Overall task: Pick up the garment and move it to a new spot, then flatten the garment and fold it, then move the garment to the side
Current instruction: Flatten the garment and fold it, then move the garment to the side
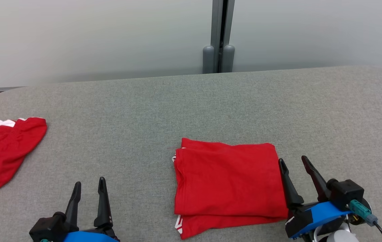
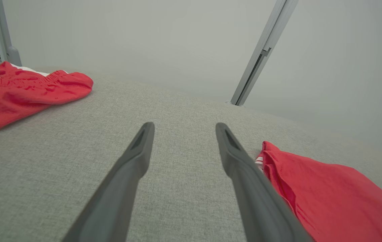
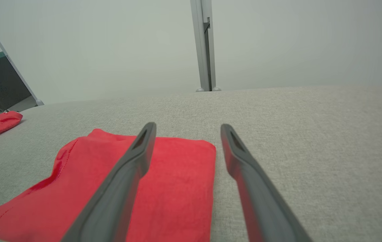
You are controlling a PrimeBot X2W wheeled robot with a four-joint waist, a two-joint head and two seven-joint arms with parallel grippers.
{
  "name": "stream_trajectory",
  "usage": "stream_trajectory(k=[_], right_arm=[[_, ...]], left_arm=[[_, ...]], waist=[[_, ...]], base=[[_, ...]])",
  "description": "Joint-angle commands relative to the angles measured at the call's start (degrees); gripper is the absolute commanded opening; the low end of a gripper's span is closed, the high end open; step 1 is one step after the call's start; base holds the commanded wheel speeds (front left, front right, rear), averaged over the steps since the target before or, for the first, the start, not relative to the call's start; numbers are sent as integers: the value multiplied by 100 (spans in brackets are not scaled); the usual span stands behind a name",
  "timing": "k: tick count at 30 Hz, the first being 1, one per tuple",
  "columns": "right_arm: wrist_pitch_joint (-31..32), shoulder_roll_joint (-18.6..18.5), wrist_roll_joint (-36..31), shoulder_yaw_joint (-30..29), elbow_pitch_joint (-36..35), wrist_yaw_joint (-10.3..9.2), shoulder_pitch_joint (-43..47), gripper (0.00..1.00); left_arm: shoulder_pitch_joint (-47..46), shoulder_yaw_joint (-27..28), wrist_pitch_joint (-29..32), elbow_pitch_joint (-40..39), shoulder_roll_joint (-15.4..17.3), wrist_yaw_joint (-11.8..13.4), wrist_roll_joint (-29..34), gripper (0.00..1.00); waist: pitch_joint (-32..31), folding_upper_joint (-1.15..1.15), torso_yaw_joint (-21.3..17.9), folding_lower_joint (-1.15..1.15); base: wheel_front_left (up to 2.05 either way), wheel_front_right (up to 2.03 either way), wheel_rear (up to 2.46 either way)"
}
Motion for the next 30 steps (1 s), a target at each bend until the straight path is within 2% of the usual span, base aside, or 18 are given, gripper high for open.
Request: stream_trajectory(k=[1, 10, 14, 23, 30], right_arm=[[16, 5, 37, 3, 15, 1, 79, 100], [55, 5, 40, -15, 63, 1, 20, 100], [324, 4, -29, -111, 125, 1, -96, 100], [2046, 3, -702, -529, 362, 1, -551, 100], [3267, -34, -580, -456, 553, 1, -776, 100]], left_arm=[[-4, 13, -27, 8, -16, -11, 32, 100], [-14, 120, -27, 33, -89, -81, 133, 100], [-51, 143, -27, 33, -126, -103, 169, 100], [-190, 180, -27, 56, -208, -162, 235, 100], [-269, 278, -27, 94, -303, -222, 293, 100]], waist=[[2, 0, 1, 1], [24, 0, -1, 1], [57, 0, 0, 1], [233, 0, 160, 1], [397, 0, 362, 1]], base=[[0, 0, 0], [0, 0, 0], [0, 0, 0], [0, 0, 0], [0, 0, 0]])
